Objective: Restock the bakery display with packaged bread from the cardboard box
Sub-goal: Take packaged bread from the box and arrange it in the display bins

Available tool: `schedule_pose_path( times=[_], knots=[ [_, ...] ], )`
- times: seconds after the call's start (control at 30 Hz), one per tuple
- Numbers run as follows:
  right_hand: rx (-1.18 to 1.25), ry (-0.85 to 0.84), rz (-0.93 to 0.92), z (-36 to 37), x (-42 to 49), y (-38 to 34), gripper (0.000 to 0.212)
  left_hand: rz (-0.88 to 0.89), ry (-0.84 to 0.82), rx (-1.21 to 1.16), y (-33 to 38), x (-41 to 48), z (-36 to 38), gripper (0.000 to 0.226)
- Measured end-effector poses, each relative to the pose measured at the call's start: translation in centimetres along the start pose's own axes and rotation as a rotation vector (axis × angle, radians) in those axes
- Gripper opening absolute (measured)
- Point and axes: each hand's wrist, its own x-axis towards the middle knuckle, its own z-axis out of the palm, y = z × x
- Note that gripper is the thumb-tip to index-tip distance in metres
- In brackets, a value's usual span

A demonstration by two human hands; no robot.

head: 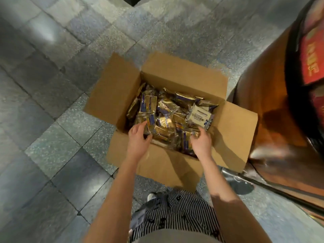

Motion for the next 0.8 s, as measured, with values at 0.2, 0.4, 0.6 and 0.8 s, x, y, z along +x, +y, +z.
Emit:
schedule_pose_path(
  times=[0.2,0.4,0.6,0.8],
  knots=[
    [-0.136,-0.007,-0.011,-0.1,7.7,1.4,0.058,-0.124,-0.132,-0.018,0.4,6.0,3.0,0.056],
    [-0.254,-0.109,-0.057,0.9,14.0,2.7,0.068,-0.283,-0.332,-0.022,-1.5,9.2,5.4,0.053],
    [-0.304,-0.124,-0.108,2.4,18.9,4.3,0.071,-0.309,-0.563,0.103,-4.2,11.5,7.7,0.052],
    [-0.456,-0.157,-0.12,4.2,20.8,6.2,0.079,-0.318,-0.732,0.209,-5.2,13.5,9.9,0.058]
  ],
)
